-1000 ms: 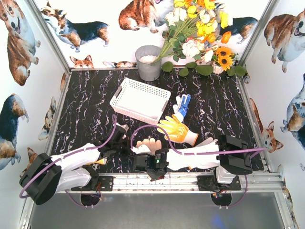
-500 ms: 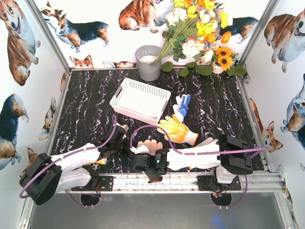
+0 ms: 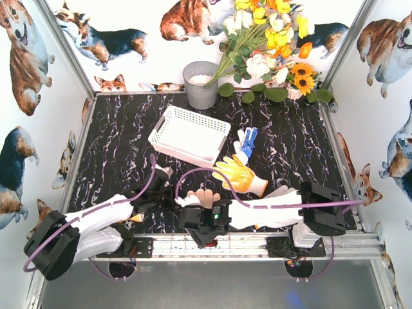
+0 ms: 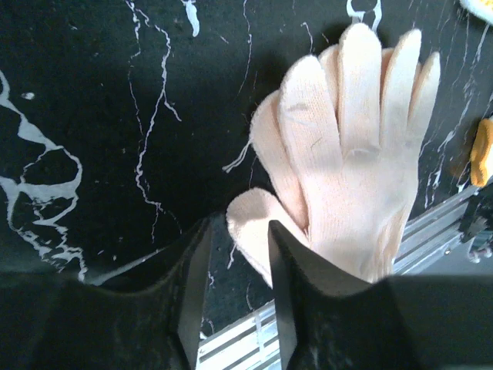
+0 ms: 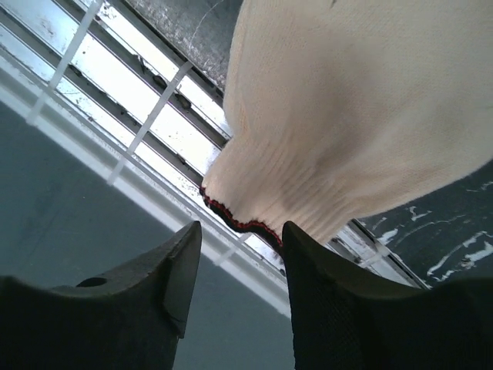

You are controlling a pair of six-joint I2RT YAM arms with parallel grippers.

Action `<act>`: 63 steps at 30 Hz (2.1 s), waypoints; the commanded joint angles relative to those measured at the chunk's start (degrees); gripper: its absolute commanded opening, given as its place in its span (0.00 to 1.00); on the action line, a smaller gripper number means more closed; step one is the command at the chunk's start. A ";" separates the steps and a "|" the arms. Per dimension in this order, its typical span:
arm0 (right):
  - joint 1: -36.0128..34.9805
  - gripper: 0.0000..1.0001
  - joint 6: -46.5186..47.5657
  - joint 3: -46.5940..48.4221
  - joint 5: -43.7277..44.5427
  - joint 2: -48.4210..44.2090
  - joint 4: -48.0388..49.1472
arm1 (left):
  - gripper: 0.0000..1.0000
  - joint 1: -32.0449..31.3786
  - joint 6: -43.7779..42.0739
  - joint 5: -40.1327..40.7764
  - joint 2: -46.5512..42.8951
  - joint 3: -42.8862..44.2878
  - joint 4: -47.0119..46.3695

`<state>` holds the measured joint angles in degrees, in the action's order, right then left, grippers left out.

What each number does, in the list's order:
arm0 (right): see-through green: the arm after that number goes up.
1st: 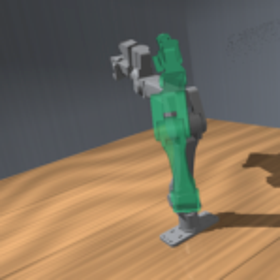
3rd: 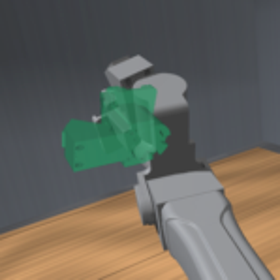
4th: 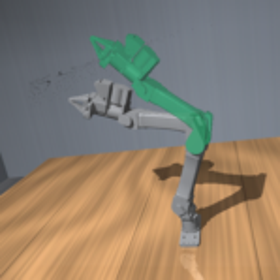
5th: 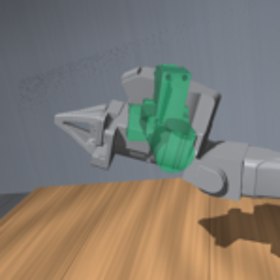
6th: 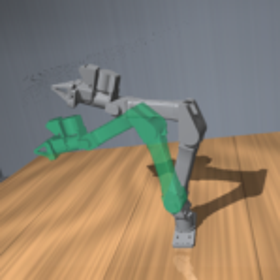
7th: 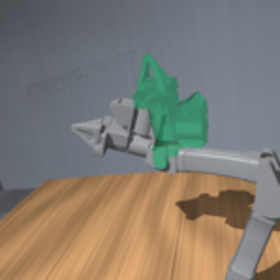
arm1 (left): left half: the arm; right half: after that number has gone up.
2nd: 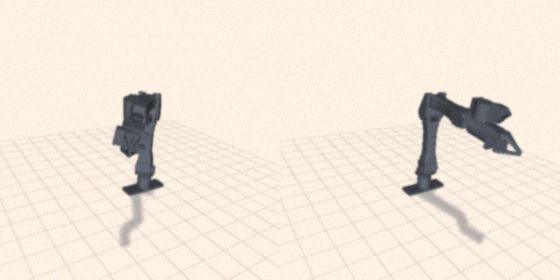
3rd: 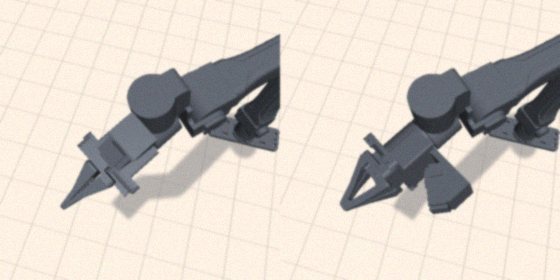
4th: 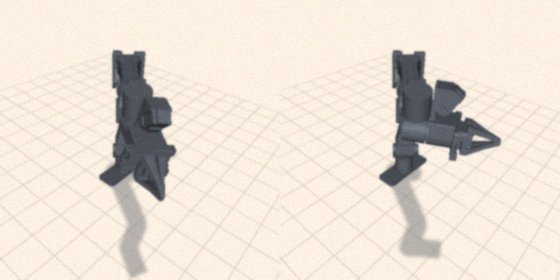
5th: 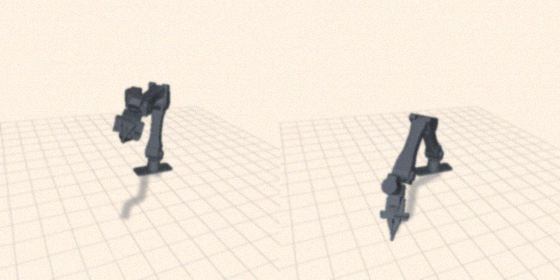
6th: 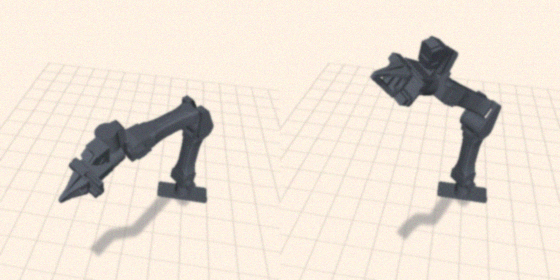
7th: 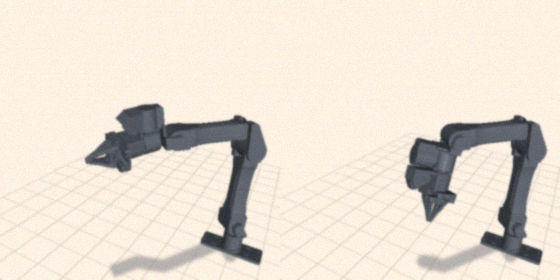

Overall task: Put the gloves into the storage basket
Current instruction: Pair the glove with the glove, then adjust the glove at the center of the board.

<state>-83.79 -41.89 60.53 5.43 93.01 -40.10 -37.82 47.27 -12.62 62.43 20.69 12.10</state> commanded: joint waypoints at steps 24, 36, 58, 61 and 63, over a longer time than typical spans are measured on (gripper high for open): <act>26.00 0.58 -15.46 -19.42 -10.95 -17.00 21.15 | 0.66 1.14 1.37 -9.91 2.99 6.11 -6.77; 26.70 0.49 -16.27 -17.15 -13.64 -8.42 20.67 | 0.63 1.17 0.23 -8.42 8.21 2.98 -10.64; 31.22 0.33 -20.48 -23.75 -5.23 -11.97 24.07 | 0.41 3.37 -7.93 -6.54 21.92 11.00 -13.03; 31.49 0.31 -20.98 -23.75 -2.54 -12.91 22.86 | 0.39 3.61 -9.25 -6.78 23.53 12.56 -11.88; 31.58 0.31 -21.15 -23.91 -1.42 -14.20 22.05 | 0.39 3.76 -10.43 -5.60 22.86 13.44 -10.17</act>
<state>-52.69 -62.11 37.56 -1.93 81.91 -17.85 -34.89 41.21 -21.37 84.42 32.84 -1.83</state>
